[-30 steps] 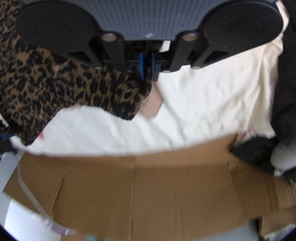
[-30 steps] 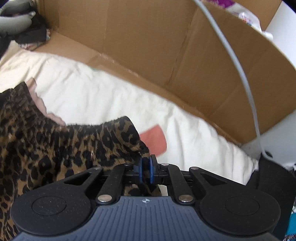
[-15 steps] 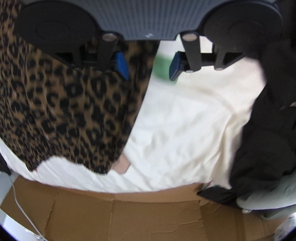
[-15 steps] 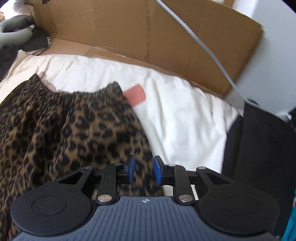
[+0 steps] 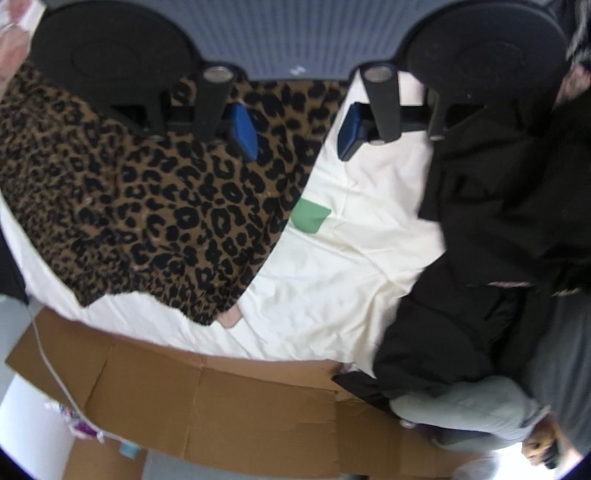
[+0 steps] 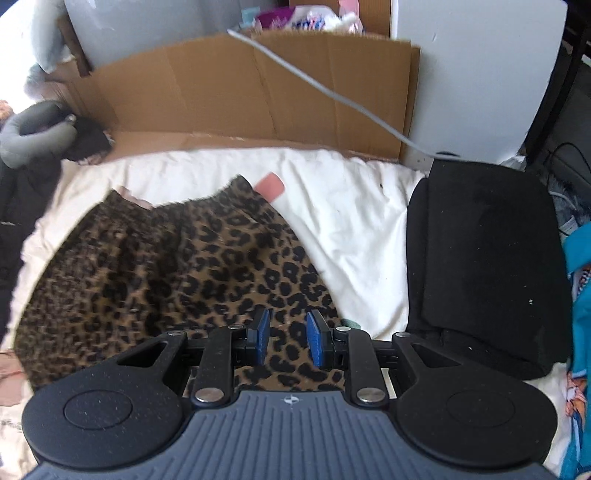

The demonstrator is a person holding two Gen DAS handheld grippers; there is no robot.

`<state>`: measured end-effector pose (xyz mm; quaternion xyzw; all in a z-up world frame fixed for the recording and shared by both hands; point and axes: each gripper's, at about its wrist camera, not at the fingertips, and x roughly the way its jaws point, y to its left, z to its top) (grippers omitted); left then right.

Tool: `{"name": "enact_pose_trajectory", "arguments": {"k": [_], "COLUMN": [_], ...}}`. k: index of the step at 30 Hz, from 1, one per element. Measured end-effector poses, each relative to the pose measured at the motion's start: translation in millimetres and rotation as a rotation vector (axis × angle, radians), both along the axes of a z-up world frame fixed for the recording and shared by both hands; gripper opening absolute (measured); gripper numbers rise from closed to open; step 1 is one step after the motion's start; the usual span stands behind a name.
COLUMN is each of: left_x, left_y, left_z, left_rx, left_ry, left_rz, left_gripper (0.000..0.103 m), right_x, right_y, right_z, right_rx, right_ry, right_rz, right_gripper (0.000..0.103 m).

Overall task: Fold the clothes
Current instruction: 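Lay the leopard trousers flat and open both tools above them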

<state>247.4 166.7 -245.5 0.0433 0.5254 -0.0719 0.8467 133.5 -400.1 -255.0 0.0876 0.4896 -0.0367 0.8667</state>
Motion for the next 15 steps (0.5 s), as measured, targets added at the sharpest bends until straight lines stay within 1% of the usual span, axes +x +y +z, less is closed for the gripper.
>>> {"name": "enact_pose_trajectory", "arguments": {"k": [5,8,10,13,14,15], "left_x": [-23.4,-34.2,-40.5,-48.7,-51.8,-55.0], "left_y": [5.2,11.8,16.7,20.8,21.0,20.9], "left_z": [43.3,70.6,90.1,114.5,122.1,129.6], "left_rx": [-0.009,-0.007,-0.019,-0.033,-0.033,-0.033], "left_ry": [-0.016,-0.04,-0.057,-0.072,-0.077,-0.083], "left_rz": [0.025,0.059,0.077,0.089,0.087,0.085], "left_gripper": [0.052,0.052,0.052,0.053,0.057,0.06], "right_x": [-6.5,-8.2,-10.9,-17.6,-21.0,-24.3], "right_y": [1.2,2.5,3.8,5.1,5.2,5.3], "right_z": [51.8,86.8,110.8,142.7,151.1,159.5], "right_rx": [0.024,0.026,0.024,0.021,0.024,0.028], "right_ry": [-0.023,-0.044,-0.066,-0.1,-0.106,-0.113], "right_rz": [0.013,0.032,0.038,0.035,0.03,0.024], "right_gripper": [0.029,0.03,0.036,0.038,0.041,0.047]}}
